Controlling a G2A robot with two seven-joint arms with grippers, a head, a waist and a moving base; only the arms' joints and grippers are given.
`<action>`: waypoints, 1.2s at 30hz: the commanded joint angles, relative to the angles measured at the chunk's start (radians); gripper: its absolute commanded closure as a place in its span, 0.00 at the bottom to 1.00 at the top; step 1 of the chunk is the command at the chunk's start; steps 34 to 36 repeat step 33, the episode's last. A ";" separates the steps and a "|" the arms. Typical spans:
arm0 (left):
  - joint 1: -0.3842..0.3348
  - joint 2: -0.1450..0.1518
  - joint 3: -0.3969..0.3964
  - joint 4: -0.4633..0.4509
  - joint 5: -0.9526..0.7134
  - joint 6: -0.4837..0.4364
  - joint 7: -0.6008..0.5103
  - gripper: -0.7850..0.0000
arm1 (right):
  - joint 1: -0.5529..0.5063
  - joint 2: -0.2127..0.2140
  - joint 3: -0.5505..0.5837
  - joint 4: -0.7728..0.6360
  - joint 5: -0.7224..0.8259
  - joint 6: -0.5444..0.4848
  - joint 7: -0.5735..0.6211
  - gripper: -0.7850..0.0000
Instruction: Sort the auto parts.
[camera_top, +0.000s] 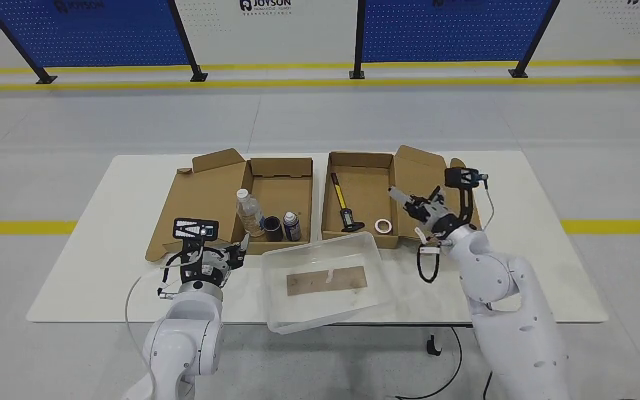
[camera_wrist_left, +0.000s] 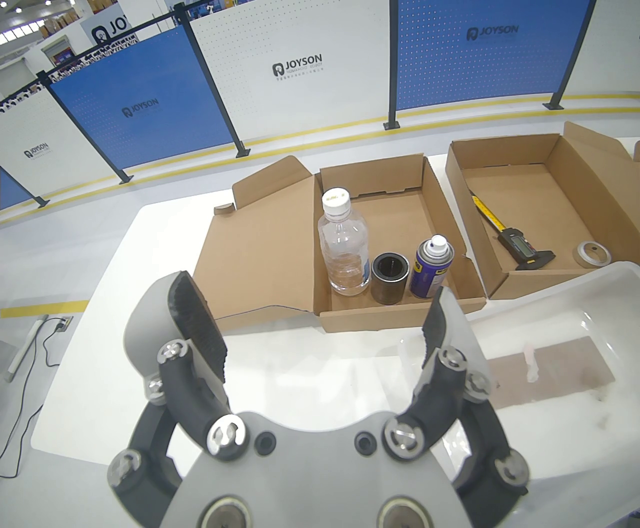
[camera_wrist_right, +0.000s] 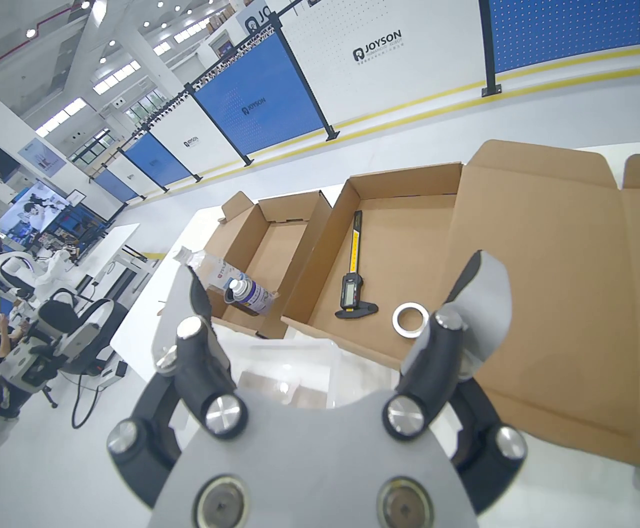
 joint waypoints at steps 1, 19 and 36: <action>0.000 0.000 0.000 0.000 0.000 0.000 0.000 0.00 | -0.059 0.006 0.027 -0.065 -0.011 -0.004 0.004 0.00; 0.000 0.000 0.000 0.000 0.000 0.000 0.000 0.00 | -0.182 0.019 0.106 -0.177 -0.040 0.000 -0.010 0.00; 0.000 0.000 0.000 0.000 0.000 0.000 0.000 0.00 | -0.182 0.019 0.106 -0.177 -0.040 0.000 -0.010 0.00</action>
